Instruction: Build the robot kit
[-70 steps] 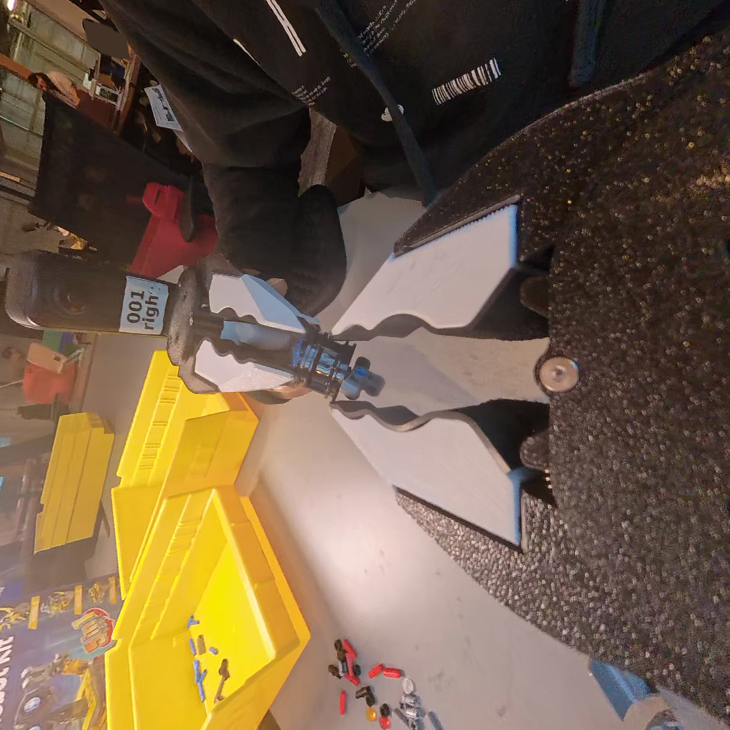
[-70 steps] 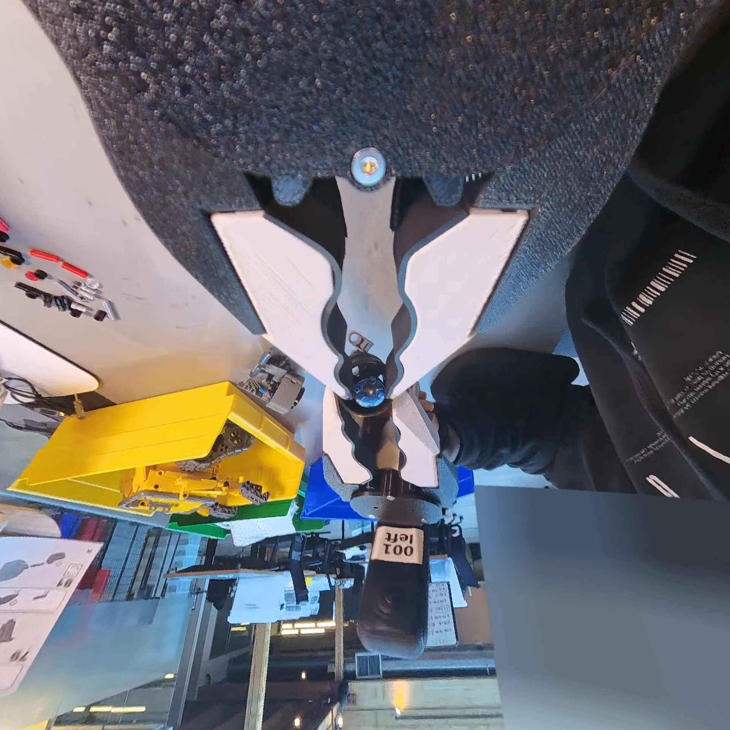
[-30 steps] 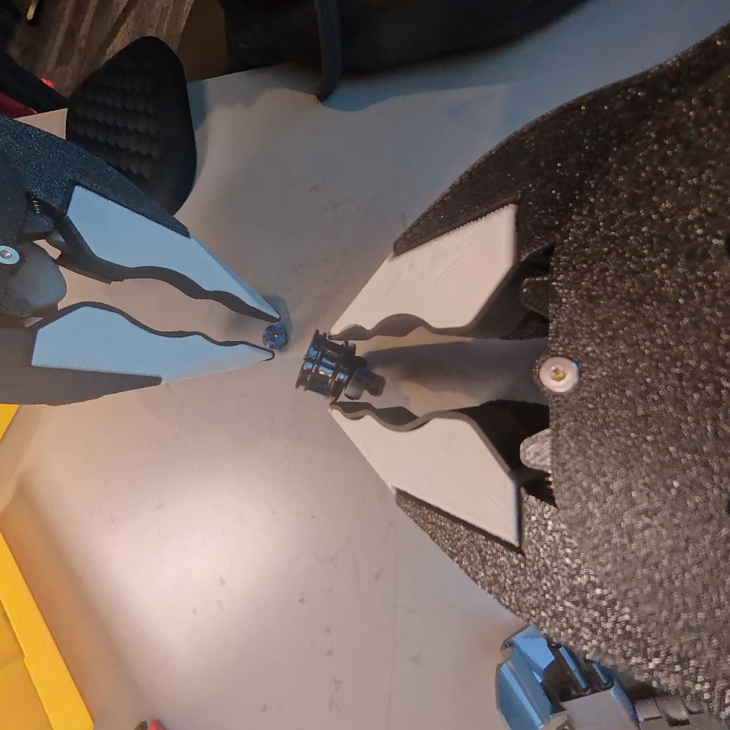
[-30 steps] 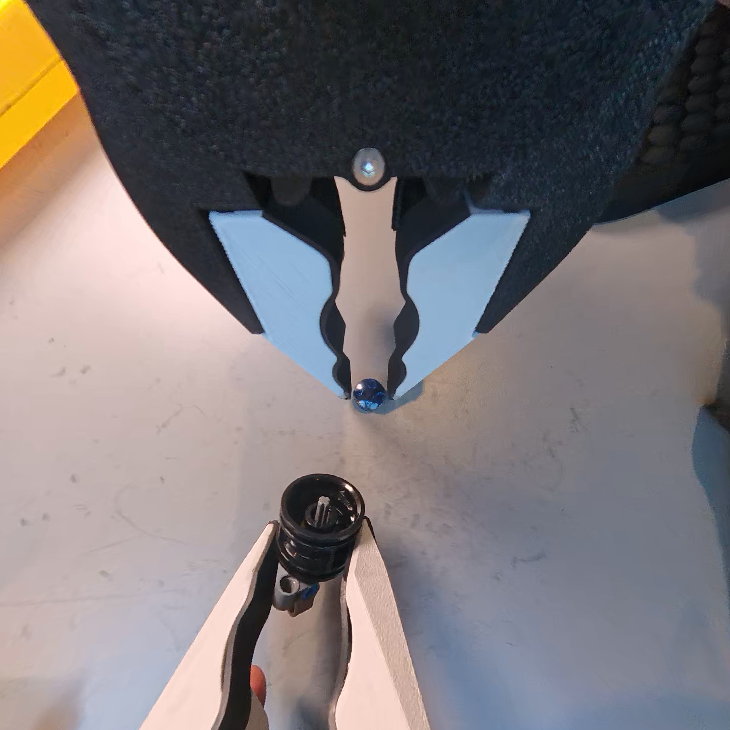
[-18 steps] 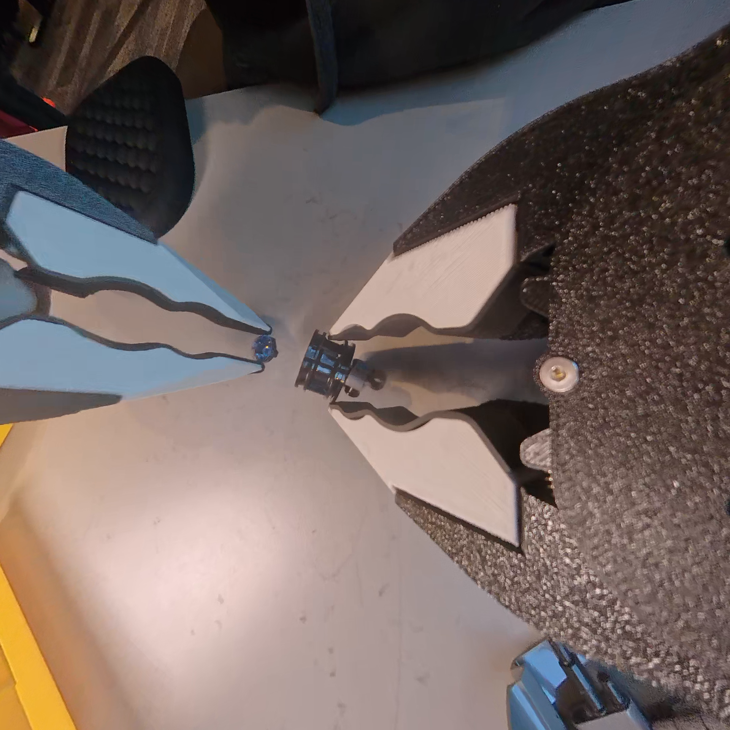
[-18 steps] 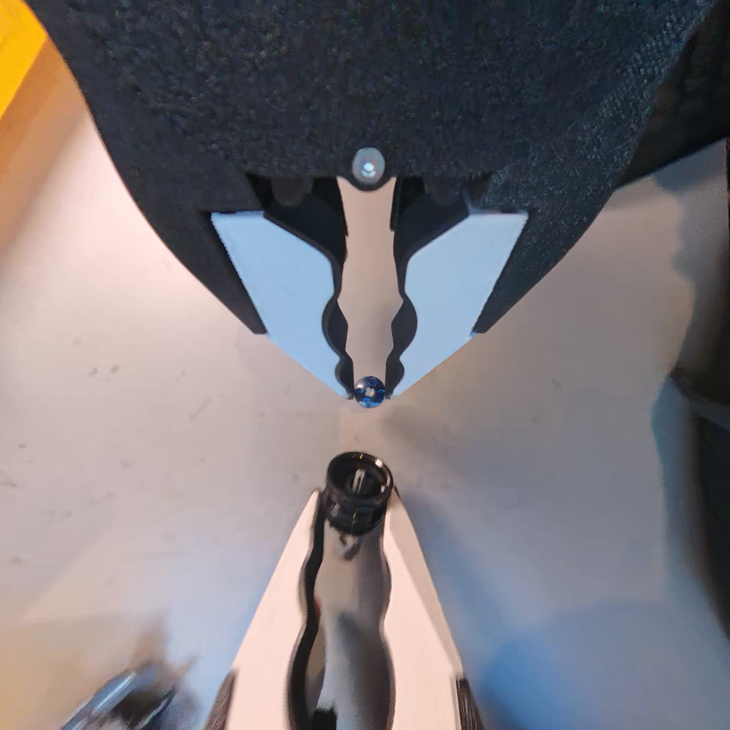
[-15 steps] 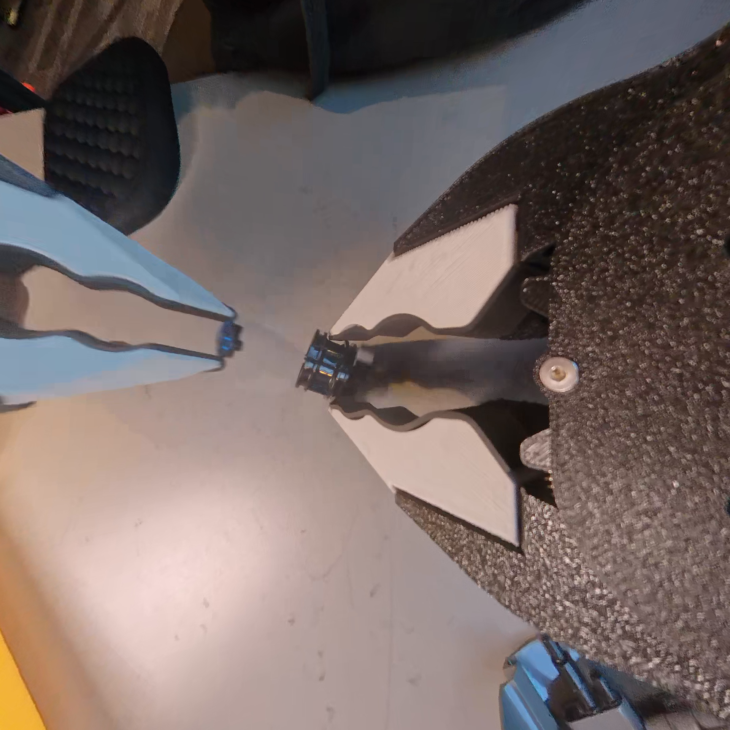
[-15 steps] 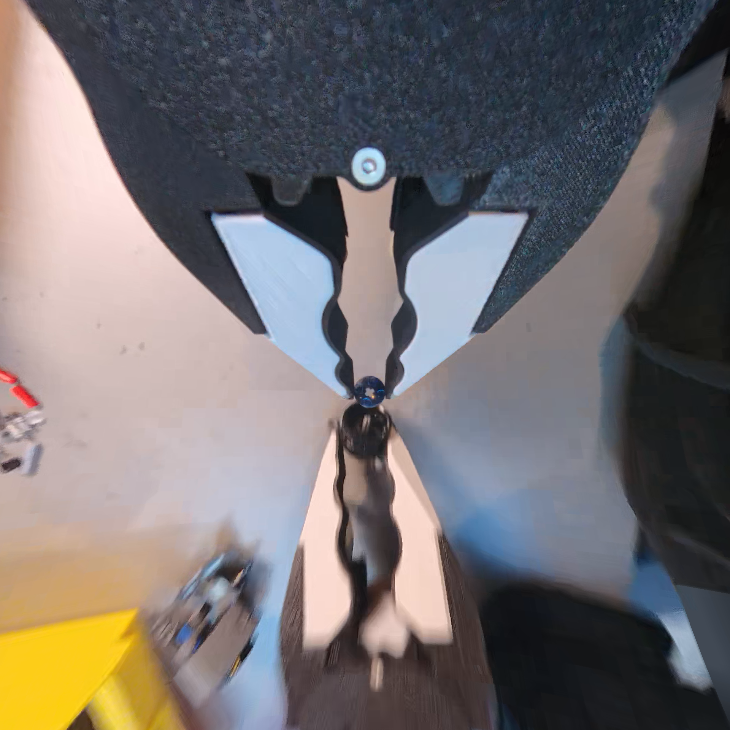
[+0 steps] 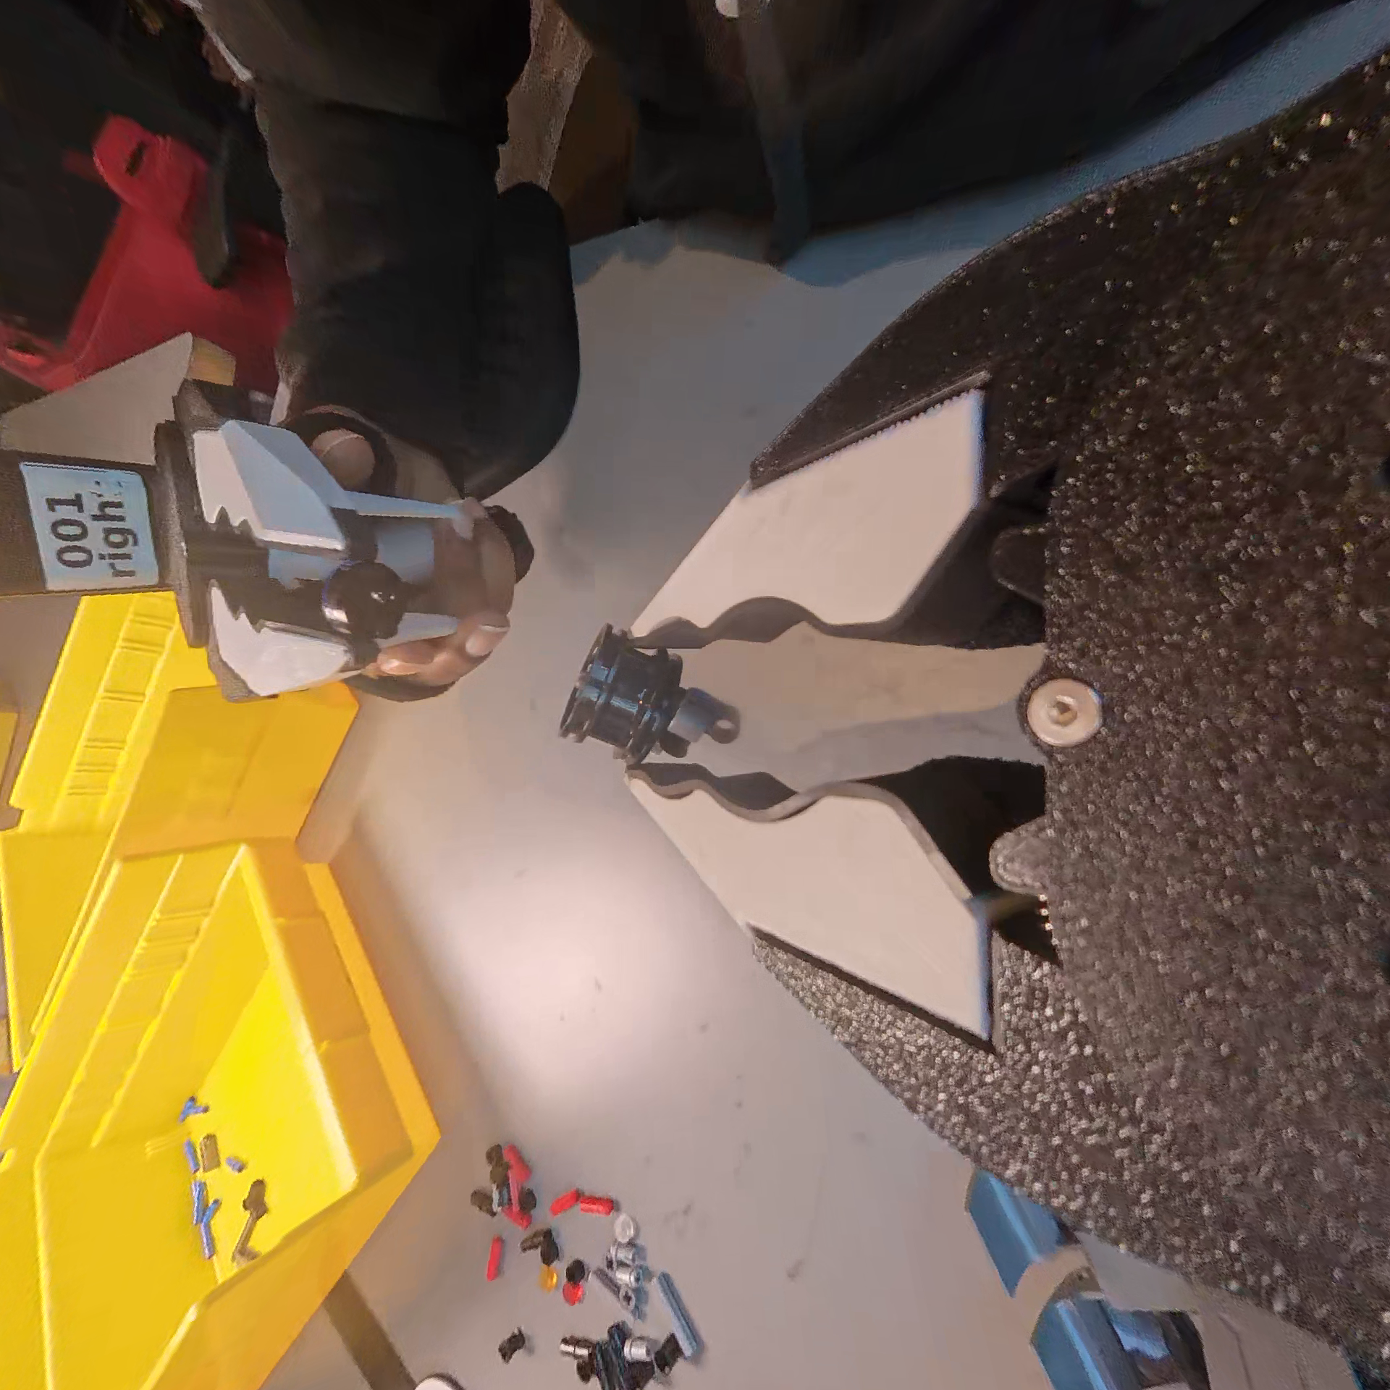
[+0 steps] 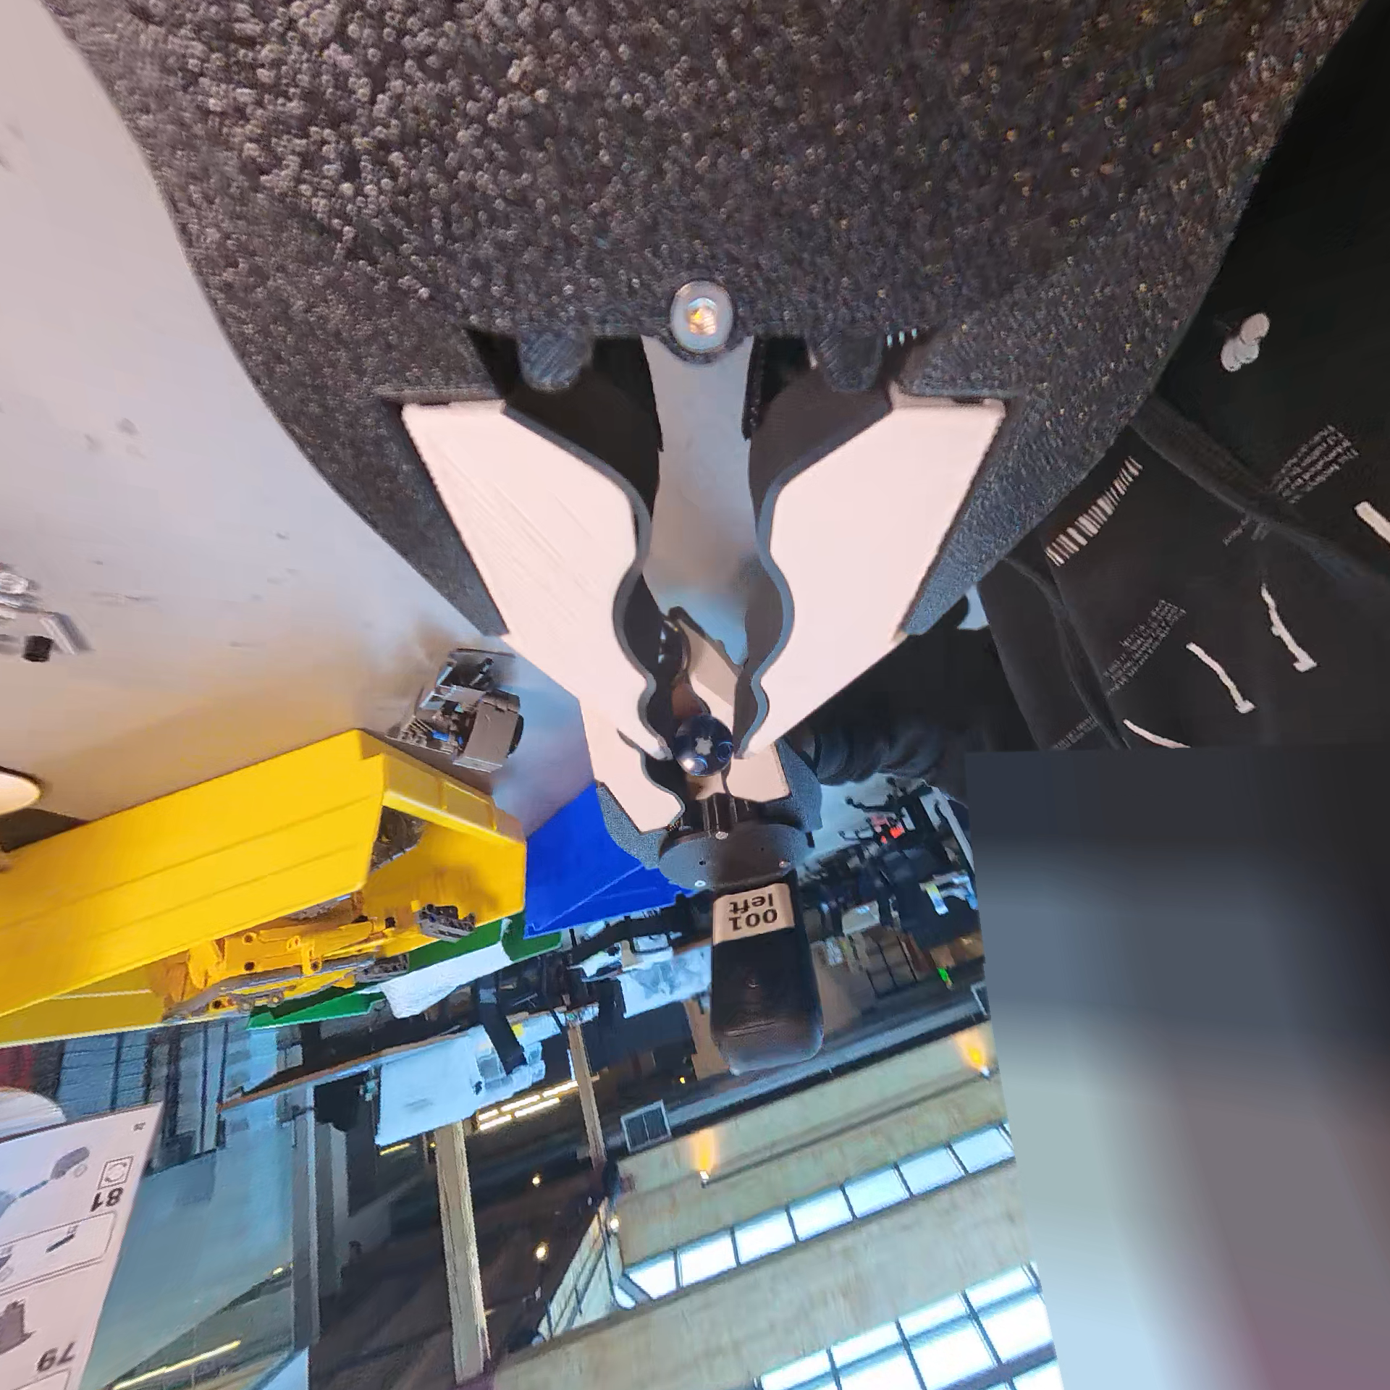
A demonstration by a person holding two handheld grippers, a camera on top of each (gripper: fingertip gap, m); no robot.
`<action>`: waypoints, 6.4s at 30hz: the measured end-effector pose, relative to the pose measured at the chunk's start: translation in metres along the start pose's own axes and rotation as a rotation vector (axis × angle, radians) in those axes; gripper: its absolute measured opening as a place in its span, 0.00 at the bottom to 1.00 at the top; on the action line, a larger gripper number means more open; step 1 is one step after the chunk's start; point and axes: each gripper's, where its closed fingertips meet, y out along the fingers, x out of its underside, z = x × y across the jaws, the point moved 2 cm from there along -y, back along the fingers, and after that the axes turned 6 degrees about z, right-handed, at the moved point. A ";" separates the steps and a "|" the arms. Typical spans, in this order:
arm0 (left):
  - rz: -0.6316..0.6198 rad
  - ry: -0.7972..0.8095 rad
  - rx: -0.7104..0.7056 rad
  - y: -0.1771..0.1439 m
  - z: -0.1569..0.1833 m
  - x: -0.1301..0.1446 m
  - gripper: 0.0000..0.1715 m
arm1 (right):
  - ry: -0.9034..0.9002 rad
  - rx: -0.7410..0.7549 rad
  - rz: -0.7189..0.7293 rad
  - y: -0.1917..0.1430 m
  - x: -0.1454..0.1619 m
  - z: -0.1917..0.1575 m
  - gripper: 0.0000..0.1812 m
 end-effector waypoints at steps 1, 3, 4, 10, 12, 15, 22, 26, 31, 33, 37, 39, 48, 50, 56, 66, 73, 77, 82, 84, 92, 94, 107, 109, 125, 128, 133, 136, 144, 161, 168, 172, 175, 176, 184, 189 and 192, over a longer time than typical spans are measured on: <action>-0.008 0.011 -0.018 0.000 0.000 -0.001 0.17 | 0.024 -0.008 0.022 0.000 -0.001 0.000 0.08; -0.025 0.021 -0.039 -0.001 0.001 -0.003 0.17 | 0.088 -0.028 0.068 0.001 -0.003 0.000 0.08; -0.025 0.016 -0.042 -0.002 0.003 -0.004 0.17 | 0.120 -0.037 0.087 0.002 -0.003 0.001 0.08; 0.002 -0.143 0.044 -0.007 0.012 -0.013 0.17 | 0.188 -0.073 0.057 0.012 0.009 0.004 0.08; 0.012 -0.206 0.073 -0.009 0.013 -0.014 0.17 | 0.184 -0.089 0.032 0.015 0.012 0.003 0.08; 0.014 -0.258 0.097 -0.010 0.014 -0.014 0.17 | 0.187 -0.102 0.016 0.016 0.016 0.003 0.08; 0.020 -0.280 0.122 -0.010 0.015 -0.013 0.17 | 0.118 -0.087 -0.064 0.016 0.023 0.002 0.08; 0.042 -0.237 0.149 -0.009 0.016 -0.013 0.17 | -0.036 -0.051 -0.172 0.019 0.021 -0.002 0.08; 0.100 -0.139 0.184 -0.006 0.013 -0.012 0.17 | -0.346 0.026 -0.426 0.021 0.019 -0.006 0.08; 0.130 -0.106 0.201 -0.006 0.014 -0.013 0.17 | -0.425 0.042 -0.498 0.022 0.018 -0.009 0.08; 0.180 -0.050 0.217 -0.006 0.016 -0.015 0.17 | -0.529 0.059 -0.606 0.024 0.016 -0.014 0.08; 0.202 -0.032 0.222 -0.006 0.016 -0.016 0.17 | -0.581 0.065 -0.663 0.025 0.016 -0.016 0.08; 0.312 0.009 0.270 -0.015 0.019 -0.025 0.17 | -0.740 0.040 -0.812 0.034 0.007 -0.026 0.08; 0.331 0.014 0.279 -0.017 0.020 -0.026 0.17 | -0.765 0.046 -0.832 0.036 0.004 -0.027 0.08; 0.358 0.043 0.280 -0.018 0.018 -0.026 0.17 | -0.814 0.047 -0.883 0.039 -0.002 -0.032 0.08; 0.376 0.036 0.301 -0.021 0.019 -0.027 0.17 | -0.845 0.043 -0.947 0.042 0.002 -0.032 0.08; 0.377 0.015 0.337 -0.022 0.021 -0.027 0.17 | -0.880 0.027 -0.968 0.045 -0.005 -0.037 0.08; 0.379 0.013 0.349 -0.022 0.022 -0.027 0.17 | -0.894 0.015 -0.983 0.046 -0.006 -0.039 0.08; 0.386 0.017 0.365 -0.024 0.024 -0.028 0.17 | -0.908 -0.002 -0.998 0.047 -0.007 -0.042 0.08; 0.392 0.022 0.379 -0.026 0.026 -0.029 0.17 | -0.910 -0.010 -1.000 0.048 -0.007 -0.044 0.08; 0.403 0.031 0.397 -0.028 0.029 -0.030 0.17 | -0.931 -0.036 -1.002 0.050 -0.009 -0.052 0.08; 0.405 0.034 0.402 -0.029 0.030 -0.031 0.17 | -0.934 -0.039 -1.008 0.050 -0.008 -0.052 0.08; 0.415 0.036 0.423 -0.032 0.034 -0.033 0.17 | -0.929 -0.049 -1.022 0.052 -0.004 -0.049 0.09; 0.417 0.037 0.422 -0.032 0.034 -0.034 0.17 | -0.925 -0.048 -1.021 0.052 -0.003 -0.049 0.09; 0.431 0.052 0.372 -0.034 0.028 -0.036 0.17 | -0.888 0.001 -1.017 0.054 -0.002 -0.040 0.08; 0.436 0.052 0.354 -0.034 0.026 -0.037 0.17 | -0.881 0.018 -1.007 0.054 -0.004 -0.038 0.08; 0.411 0.063 0.279 -0.031 0.020 -0.036 0.17 | -0.859 0.066 -0.982 0.051 -0.003 -0.030 0.08; 0.392 0.070 0.226 -0.029 0.016 -0.037 0.16 | -0.833 0.093 -0.933 0.048 -0.003 -0.026 0.08; 0.348 0.093 0.127 -0.026 0.014 -0.040 0.16 | -0.708 0.175 -0.730 0.041 -0.003 -0.020 0.08; 0.041 0.518 -0.373 -0.019 -0.003 -0.033 0.16 | -0.567 0.386 -0.410 0.029 0.013 0.004 0.06; -0.017 0.578 -0.388 -0.012 -0.002 -0.025 0.16 | -0.638 0.361 -0.453 0.022 0.022 0.005 0.07; -0.055 0.532 -0.359 -0.008 -0.004 -0.017 0.16 | -0.732 0.351 -0.510 0.020 0.028 0.007 0.07; -0.057 0.507 -0.330 -0.006 -0.004 -0.014 0.16 | -0.748 0.312 -0.524 0.021 0.029 0.007 0.08; -0.055 0.492 -0.321 -0.006 -0.004 -0.013 0.16 | -0.753 0.298 -0.534 0.021 0.029 0.008 0.08; 0.012 0.372 -0.261 -0.009 -0.003 -0.018 0.16 | -0.654 0.221 -0.475 0.023 0.022 0.007 0.09; 0.031 0.368 -0.256 -0.010 -0.002 -0.021 0.16 | -0.678 0.211 -0.412 0.023 0.019 0.003 0.09; 0.034 0.360 -0.251 -0.011 -0.002 -0.021 0.16 | -0.697 0.217 -0.422 0.023 0.019 0.003 0.09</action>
